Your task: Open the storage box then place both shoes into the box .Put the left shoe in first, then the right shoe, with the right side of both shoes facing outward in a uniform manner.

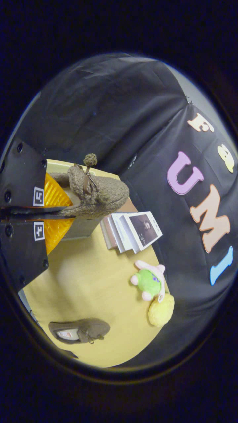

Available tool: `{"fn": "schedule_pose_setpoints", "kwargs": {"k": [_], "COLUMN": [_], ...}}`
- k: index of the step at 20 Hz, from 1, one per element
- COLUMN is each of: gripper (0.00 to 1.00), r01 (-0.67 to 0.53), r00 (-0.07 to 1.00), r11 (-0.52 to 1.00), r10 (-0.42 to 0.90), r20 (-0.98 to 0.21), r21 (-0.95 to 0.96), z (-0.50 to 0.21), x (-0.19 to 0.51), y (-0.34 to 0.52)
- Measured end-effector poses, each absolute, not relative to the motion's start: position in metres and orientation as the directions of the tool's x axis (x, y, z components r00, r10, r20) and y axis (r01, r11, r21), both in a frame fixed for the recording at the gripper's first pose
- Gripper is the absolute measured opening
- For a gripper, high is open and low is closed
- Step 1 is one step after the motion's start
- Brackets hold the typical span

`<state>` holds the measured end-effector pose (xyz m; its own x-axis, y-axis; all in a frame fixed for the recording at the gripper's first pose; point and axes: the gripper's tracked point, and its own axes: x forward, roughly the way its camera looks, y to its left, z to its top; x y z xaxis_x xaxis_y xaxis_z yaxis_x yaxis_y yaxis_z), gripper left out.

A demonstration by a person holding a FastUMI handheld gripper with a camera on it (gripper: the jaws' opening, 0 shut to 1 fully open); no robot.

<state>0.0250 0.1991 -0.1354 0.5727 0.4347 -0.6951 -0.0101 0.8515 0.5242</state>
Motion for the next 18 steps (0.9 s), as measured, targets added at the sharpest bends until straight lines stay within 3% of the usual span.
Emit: {"fn": "schedule_pose_setpoints", "kwargs": {"k": [6, 18], "gripper": [0.04, 0.04], "r01": [-0.020, 0.027], "r00": [0.490, 0.311], "r11": [0.868, 0.941], "r10": [0.441, 0.313], "r20": [-0.752, -0.897], "r21": [0.496, 0.337], "z": [-0.182, -0.276], "x": [0.019, -0.005], "y": [0.270, 0.340]}}
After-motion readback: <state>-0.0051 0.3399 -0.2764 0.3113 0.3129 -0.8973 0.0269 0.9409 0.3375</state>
